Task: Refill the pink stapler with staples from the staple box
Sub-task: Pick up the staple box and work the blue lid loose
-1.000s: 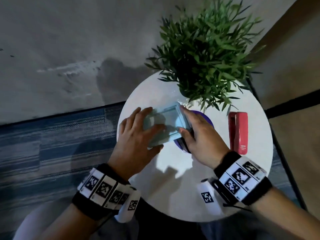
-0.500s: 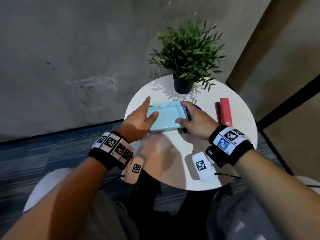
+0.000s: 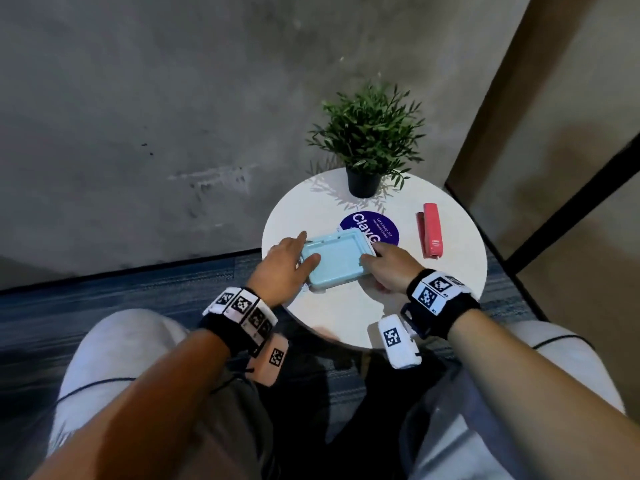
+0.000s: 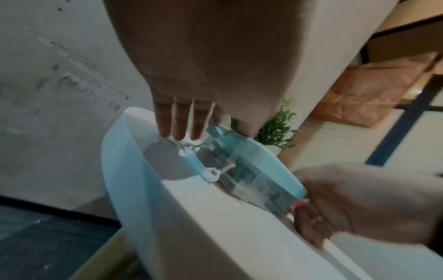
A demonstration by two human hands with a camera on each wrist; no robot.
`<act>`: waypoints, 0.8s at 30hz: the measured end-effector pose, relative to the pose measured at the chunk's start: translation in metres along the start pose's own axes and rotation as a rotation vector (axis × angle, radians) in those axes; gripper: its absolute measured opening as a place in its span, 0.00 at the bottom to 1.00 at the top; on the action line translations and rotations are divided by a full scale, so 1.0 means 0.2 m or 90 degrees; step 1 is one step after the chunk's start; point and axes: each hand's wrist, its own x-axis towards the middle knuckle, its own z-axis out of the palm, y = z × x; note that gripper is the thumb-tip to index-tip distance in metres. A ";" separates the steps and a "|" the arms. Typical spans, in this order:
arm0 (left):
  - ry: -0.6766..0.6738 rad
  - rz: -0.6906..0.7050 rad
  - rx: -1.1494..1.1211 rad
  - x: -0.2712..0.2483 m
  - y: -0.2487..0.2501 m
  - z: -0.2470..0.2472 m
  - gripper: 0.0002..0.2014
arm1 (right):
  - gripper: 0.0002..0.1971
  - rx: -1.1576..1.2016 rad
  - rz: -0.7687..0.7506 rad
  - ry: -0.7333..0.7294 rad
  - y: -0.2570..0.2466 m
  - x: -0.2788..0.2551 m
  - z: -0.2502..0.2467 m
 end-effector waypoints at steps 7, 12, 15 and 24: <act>0.009 -0.073 -0.019 0.06 0.02 0.03 0.21 | 0.12 -0.162 -0.014 0.058 -0.03 0.01 0.02; -0.003 -0.039 0.031 0.15 0.03 0.00 0.21 | 0.13 -0.193 -0.023 0.064 -0.01 0.08 0.01; -0.025 -0.032 0.007 0.19 0.03 -0.02 0.20 | 0.16 -0.173 -0.019 0.058 0.00 0.10 -0.01; -0.065 -0.066 -0.198 0.21 0.00 -0.02 0.17 | 0.17 -0.118 -0.010 0.036 0.00 0.13 -0.02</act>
